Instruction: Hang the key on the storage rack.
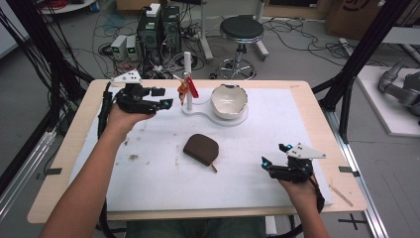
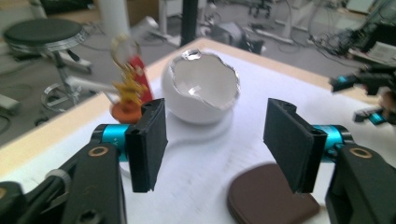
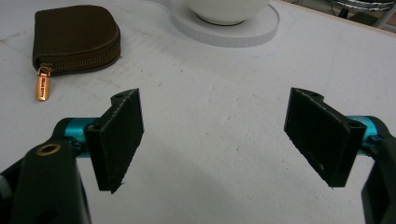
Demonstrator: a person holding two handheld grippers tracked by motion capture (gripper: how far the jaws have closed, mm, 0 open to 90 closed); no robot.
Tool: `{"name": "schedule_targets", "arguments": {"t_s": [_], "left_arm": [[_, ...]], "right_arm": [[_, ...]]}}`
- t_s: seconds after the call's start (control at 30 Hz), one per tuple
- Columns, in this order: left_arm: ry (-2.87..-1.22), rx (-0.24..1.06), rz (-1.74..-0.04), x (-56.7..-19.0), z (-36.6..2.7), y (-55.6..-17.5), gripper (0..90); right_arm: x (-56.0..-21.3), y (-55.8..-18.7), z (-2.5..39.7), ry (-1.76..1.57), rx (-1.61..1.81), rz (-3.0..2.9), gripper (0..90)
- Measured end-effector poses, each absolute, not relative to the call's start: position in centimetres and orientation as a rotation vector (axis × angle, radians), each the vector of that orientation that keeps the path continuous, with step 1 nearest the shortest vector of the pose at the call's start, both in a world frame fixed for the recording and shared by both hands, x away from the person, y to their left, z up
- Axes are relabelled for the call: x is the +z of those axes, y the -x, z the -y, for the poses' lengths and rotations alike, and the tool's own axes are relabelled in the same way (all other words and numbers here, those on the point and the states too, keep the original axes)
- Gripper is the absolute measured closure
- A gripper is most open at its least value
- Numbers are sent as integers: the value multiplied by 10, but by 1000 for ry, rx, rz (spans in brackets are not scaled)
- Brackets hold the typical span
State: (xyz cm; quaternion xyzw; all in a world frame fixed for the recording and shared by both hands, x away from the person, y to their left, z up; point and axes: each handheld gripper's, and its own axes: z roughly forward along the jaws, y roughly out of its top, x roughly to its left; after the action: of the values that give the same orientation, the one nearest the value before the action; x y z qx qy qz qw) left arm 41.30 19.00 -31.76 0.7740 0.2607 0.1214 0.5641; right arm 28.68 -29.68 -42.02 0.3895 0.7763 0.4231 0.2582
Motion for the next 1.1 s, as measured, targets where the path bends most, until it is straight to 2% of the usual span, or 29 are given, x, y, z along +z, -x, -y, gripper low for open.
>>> {"name": "schedule_targets", "arguments": {"t_s": [0.23,0.53,0.77,1.1], "left_arm": [[-1843,247,-591,-333,-193,-392,358],[-1888,278,-615,-358,-200,-366,294],[-1906,276,-634,-383,-205,-353,281],[-1940,274,-632,-401,-215,-342,245]], "right_arm": [[-420,-287,299,-1068,1154,-2099,200],[-421,-289,301,-1073,1156,-2097,200],[-421,-291,299,-1070,1154,-2101,200],[-421,-293,297,-1069,1153,-2106,199]]}}
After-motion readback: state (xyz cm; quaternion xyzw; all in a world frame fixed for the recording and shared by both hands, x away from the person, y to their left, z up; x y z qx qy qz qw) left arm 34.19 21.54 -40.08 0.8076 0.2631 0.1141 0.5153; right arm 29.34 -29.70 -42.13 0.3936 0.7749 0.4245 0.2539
